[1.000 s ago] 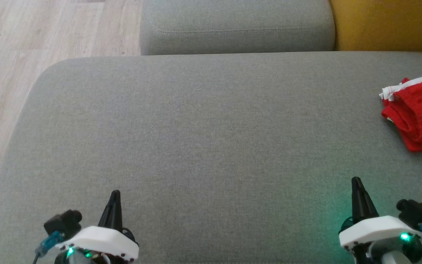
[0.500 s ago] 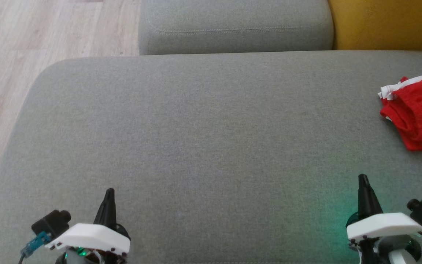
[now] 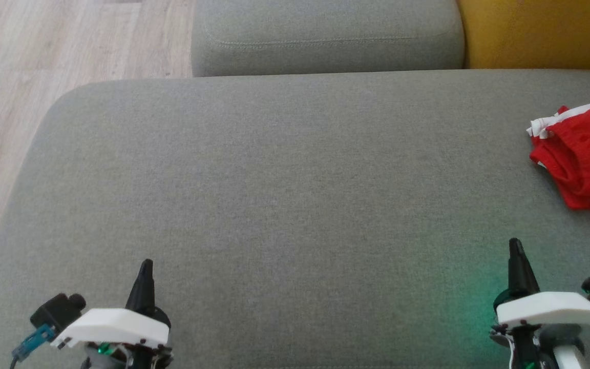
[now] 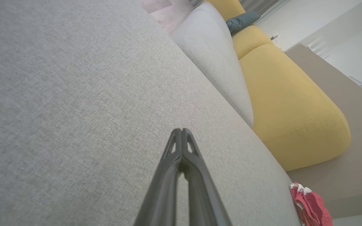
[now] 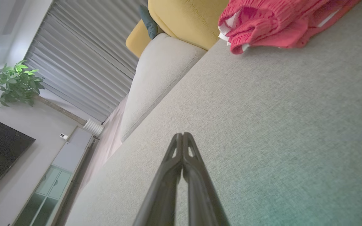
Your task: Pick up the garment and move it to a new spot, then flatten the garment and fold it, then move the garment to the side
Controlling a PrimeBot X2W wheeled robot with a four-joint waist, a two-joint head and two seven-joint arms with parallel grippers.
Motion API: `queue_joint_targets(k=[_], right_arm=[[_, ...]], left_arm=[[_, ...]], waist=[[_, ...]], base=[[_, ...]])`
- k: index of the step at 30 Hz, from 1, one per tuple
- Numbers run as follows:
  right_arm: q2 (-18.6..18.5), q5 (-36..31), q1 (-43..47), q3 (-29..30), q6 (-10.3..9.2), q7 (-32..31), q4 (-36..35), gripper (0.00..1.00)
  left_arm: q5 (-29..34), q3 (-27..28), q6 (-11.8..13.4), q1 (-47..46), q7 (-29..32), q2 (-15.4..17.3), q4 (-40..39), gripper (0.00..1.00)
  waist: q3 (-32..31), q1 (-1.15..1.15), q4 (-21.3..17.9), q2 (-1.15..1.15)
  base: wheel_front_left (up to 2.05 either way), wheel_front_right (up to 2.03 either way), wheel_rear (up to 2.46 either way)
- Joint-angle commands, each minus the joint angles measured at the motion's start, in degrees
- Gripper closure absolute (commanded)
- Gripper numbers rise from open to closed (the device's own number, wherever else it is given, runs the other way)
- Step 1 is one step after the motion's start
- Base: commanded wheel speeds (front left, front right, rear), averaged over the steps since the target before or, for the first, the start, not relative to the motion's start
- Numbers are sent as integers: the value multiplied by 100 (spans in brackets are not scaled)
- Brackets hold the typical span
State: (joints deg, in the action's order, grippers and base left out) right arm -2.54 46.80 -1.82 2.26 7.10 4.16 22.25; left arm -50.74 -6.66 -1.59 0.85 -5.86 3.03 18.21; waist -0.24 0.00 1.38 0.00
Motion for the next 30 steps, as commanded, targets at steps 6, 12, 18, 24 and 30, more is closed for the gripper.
queue_joint_targets(k=[6,12,18,24,30], right_arm=[[-20,499,-299,21,19,-109,-280,100],[-21,882,-312,60,21,-200,-331,100],[-22,1266,-325,98,23,-291,-383,100],[-24,1651,-338,137,25,-382,-435,100],[-25,2036,-351,176,27,-473,-487,100]], left_arm=[[-453,225,-86,-357,120,55,-231,100],[-811,318,-133,-389,217,56,-249,100],[-1172,412,-182,-421,315,57,-267,100],[-1531,506,-230,-453,413,57,-285,100],[-1890,602,-278,-485,513,57,-303,100]], waist=[[4,0,-12,0],[7,0,-24,0],[11,0,-36,0],[14,0,-48,0],[18,0,-60,0]], base=[[0,0,0],[0,0,0],[0,0,0],[0,0,0],[0,0,0]])
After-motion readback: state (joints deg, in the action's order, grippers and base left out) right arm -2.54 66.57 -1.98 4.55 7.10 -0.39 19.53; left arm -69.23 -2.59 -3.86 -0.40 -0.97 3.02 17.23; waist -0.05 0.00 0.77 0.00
